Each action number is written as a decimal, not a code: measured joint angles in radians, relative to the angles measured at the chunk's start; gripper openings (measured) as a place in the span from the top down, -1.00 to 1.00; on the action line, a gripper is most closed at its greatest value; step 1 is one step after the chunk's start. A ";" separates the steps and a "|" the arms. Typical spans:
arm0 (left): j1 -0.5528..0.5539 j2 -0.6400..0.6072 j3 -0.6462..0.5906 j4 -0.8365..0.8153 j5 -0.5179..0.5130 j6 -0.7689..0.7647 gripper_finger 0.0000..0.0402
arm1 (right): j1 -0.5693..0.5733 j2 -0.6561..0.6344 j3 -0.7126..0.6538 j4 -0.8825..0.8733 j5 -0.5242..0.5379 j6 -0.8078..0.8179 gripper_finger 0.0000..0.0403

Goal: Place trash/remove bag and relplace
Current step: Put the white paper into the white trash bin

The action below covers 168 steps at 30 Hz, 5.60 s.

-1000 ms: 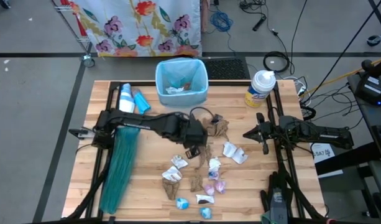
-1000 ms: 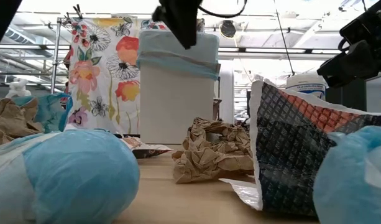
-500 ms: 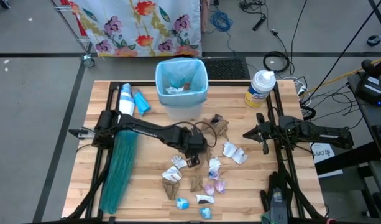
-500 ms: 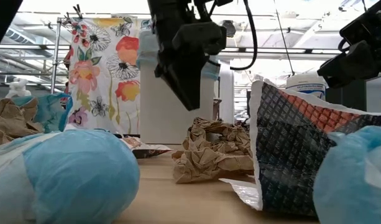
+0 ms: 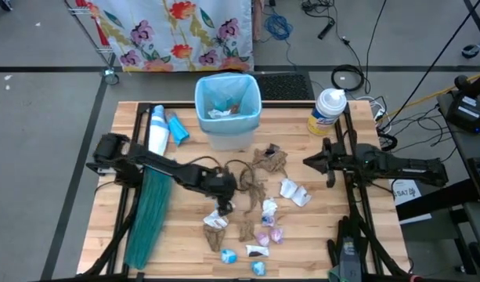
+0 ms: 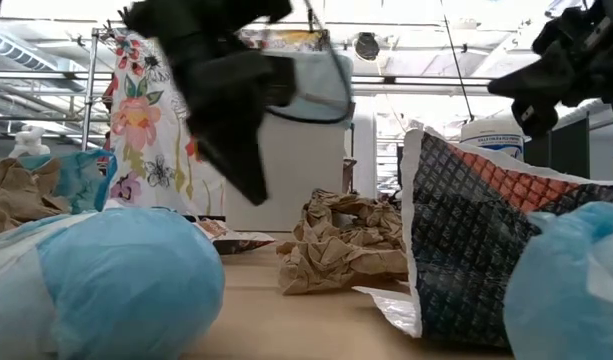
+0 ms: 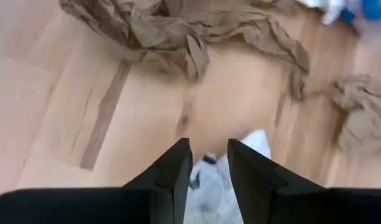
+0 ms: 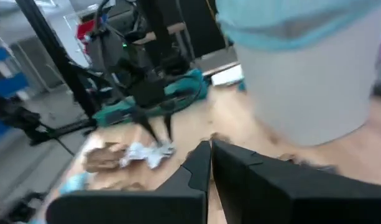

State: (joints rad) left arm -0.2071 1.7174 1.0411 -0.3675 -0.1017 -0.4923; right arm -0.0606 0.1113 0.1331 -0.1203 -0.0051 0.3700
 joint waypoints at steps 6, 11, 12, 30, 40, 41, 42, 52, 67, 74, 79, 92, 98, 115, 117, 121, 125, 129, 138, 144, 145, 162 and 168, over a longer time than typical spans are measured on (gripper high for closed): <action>-0.014 -0.209 -0.233 0.044 0.000 -0.021 0.46 | 0.049 0.181 0.055 0.126 0.011 0.040 0.96; -0.036 -0.372 -0.373 0.070 0.000 -0.039 0.46 | 0.087 0.408 0.216 0.112 0.014 -0.035 0.96; -0.041 -0.399 -0.394 0.088 0.001 -0.050 0.46 | 0.093 0.460 0.256 0.084 0.014 -0.048 0.96; -0.169 -0.725 -0.599 0.019 -0.011 -0.130 0.46 | 0.161 1.142 0.779 0.008 0.000 0.297 0.96; -0.180 -0.864 -0.641 -0.177 -0.010 -0.259 0.46 | 0.160 1.260 0.789 0.216 0.032 0.459 0.96; -0.180 -0.870 -0.641 -0.177 -0.010 -0.260 0.46 | 0.153 1.272 0.788 0.209 0.032 0.477 0.96; -0.180 -0.877 -0.641 -0.175 -0.010 -0.260 0.46 | 0.148 1.283 0.789 0.188 0.026 0.496 0.96; -0.179 -0.855 -0.639 -0.138 -0.032 -0.333 0.46 | 0.190 1.306 0.788 -0.380 0.058 0.814 1.00; -0.180 -0.872 -0.637 -0.123 -0.055 -0.312 0.46 | 0.288 1.265 0.787 -0.746 0.078 0.811 1.00; -0.180 -0.872 -0.637 -0.108 -0.057 -0.340 0.46 | 0.288 1.265 0.787 -0.737 0.028 0.403 1.00; -0.180 -0.872 -0.637 -0.109 -0.060 -0.341 0.46 | 0.288 1.265 0.787 -0.736 0.025 0.180 1.00; -0.180 -0.872 -0.637 -0.044 -0.055 -0.341 0.46 | 0.288 1.317 0.787 -0.734 0.029 -0.035 0.75; -0.179 -0.872 -0.637 0.008 -0.051 -0.341 0.46 | 0.300 1.393 0.787 -0.735 0.029 -0.109 0.49; -0.179 -0.872 -0.637 0.045 -0.057 -0.336 0.46 | 0.298 1.507 0.787 -0.716 0.137 -0.091 0.96; -0.179 -0.872 -0.637 0.045 -0.060 -0.333 0.46 | 0.298 1.493 0.787 -0.719 0.136 -0.023 0.99; -0.179 -0.872 -0.637 0.046 -0.060 -0.338 0.46 | 0.311 1.452 0.835 -0.760 0.129 0.133 1.00; -0.179 -0.872 -0.637 0.046 -0.061 -0.338 0.46 | 0.322 1.434 0.919 -0.831 0.129 0.280 1.00; -0.179 -0.872 -0.637 0.045 -0.064 -0.332 0.46 | 0.317 1.434 0.968 -0.823 0.136 0.340 1.00; -0.179 -0.872 -0.637 0.045 -0.063 -0.311 0.46 | 0.316 1.435 0.970 -0.859 0.131 0.233 0.95; -0.179 -0.872 -0.637 0.045 -0.063 -0.312 0.46 | 0.316 1.435 0.970 -0.879 0.131 0.170 0.74; -0.179 -0.872 -0.637 0.045 -0.063 -0.312 0.46 | 0.316 1.435 0.969 -0.879 0.131 0.151 0.69; -0.179 -0.872 -0.637 0.099 -0.056 -0.314 0.46 | 0.303 1.642 0.969 -0.857 0.201 -0.152 0.34; -0.179 -0.872 -0.637 0.134 -0.056 -0.314 0.46 | 0.289 1.719 0.969 -0.855 0.236 -0.128 0.71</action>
State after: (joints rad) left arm -0.3862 0.8458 0.4046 -0.2334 -0.1581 -0.8068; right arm 0.2279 1.8303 1.1019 -0.9750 0.2306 0.2422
